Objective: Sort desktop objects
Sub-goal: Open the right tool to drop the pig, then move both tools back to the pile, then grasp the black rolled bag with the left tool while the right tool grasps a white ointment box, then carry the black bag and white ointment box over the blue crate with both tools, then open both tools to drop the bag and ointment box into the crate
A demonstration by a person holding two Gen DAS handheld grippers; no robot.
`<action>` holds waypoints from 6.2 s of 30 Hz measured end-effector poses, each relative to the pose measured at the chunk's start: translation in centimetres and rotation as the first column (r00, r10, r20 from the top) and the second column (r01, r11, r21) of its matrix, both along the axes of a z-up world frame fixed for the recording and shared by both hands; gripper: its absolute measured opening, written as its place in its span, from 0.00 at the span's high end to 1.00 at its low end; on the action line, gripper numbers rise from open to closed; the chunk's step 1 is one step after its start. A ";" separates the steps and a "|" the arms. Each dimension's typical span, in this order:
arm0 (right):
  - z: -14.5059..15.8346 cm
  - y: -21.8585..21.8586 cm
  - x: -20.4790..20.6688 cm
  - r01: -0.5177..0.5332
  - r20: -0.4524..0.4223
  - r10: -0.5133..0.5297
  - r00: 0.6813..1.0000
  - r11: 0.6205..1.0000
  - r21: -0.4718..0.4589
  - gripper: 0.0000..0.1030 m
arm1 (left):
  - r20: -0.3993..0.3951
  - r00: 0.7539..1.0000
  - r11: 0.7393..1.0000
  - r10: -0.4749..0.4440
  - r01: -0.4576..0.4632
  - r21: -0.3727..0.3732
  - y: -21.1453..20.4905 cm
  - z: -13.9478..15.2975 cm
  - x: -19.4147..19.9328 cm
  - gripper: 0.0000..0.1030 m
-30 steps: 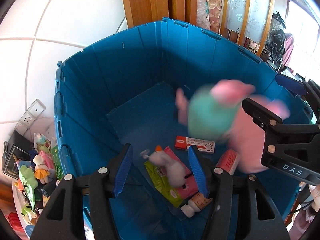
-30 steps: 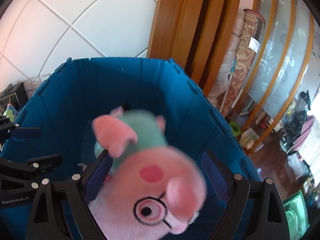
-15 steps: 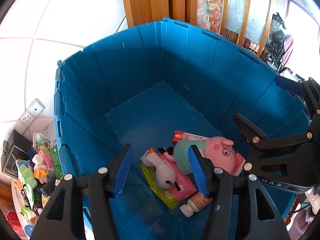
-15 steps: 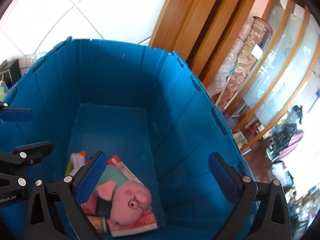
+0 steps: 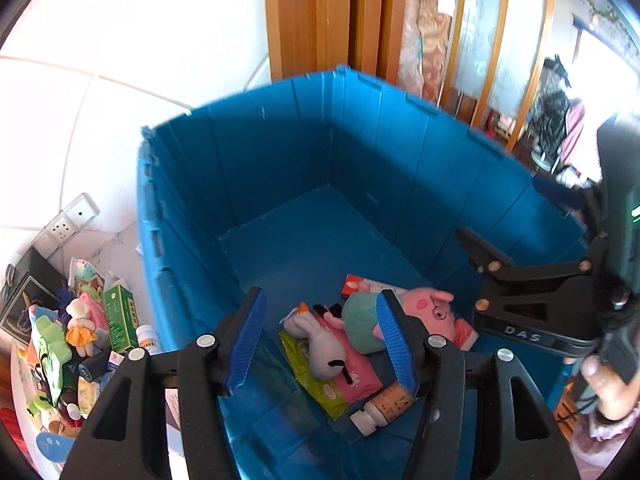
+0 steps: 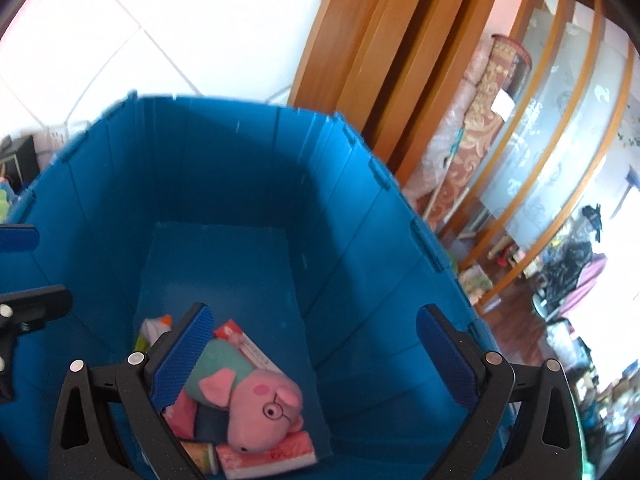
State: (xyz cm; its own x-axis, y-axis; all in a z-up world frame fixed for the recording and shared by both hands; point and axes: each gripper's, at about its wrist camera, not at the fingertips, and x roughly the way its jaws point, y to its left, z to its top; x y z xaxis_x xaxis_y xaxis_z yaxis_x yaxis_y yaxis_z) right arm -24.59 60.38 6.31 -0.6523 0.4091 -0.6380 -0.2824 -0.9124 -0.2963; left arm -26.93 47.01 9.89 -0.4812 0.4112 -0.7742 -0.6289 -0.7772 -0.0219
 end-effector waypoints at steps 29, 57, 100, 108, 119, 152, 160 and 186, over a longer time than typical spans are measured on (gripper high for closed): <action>4.9 -11.2 10.1 -0.362 -0.394 0.276 0.877 0.918 -0.163 0.00 | -0.301 0.861 0.906 0.411 -0.347 0.242 -20.3 1.7 11.0 0.39; -14.2 -34.2 6.3 -0.671 -0.063 0.723 0.688 0.601 -0.434 0.00 | 0.167 0.752 0.765 0.637 -0.644 -0.018 -36.4 -25.4 13.0 0.39; -20.3 -35.1 6.5 -0.672 0.128 0.787 0.604 0.588 -0.450 0.83 | 0.106 0.826 0.827 0.554 -0.561 0.046 -33.4 -23.1 15.3 0.67; -10.8 -32.8 7.8 -0.731 -0.074 0.759 0.647 0.590 -0.342 0.83 | -0.025 0.837 0.832 0.546 -0.539 0.131 -32.2 -15.5 14.1 0.67; 1.8 -26.3 10.6 -0.734 -0.341 0.661 0.668 0.660 -0.158 0.83 | -0.187 0.875 0.885 0.447 -0.401 0.239 -25.5 -5.7 12.2 0.67; 1.8 0.5 7.7 -0.127 -0.211 0.111 0.971 0.990 -0.061 0.83 | -0.091 0.993 0.997 0.075 -0.071 0.039 3.7 -1.6 6.3 0.67; 1.6 1.6 7.1 -0.125 -0.180 0.098 0.979 0.982 -0.141 0.83 | -0.191 0.971 0.986 0.148 -0.160 -0.050 3.8 -3.3 7.2 0.67; 1.7 2.3 7.1 -0.099 -0.185 0.065 0.981 0.978 -0.182 0.30 | -0.270 0.960 0.993 0.076 -0.098 -0.071 4.3 -3.4 8.3 0.47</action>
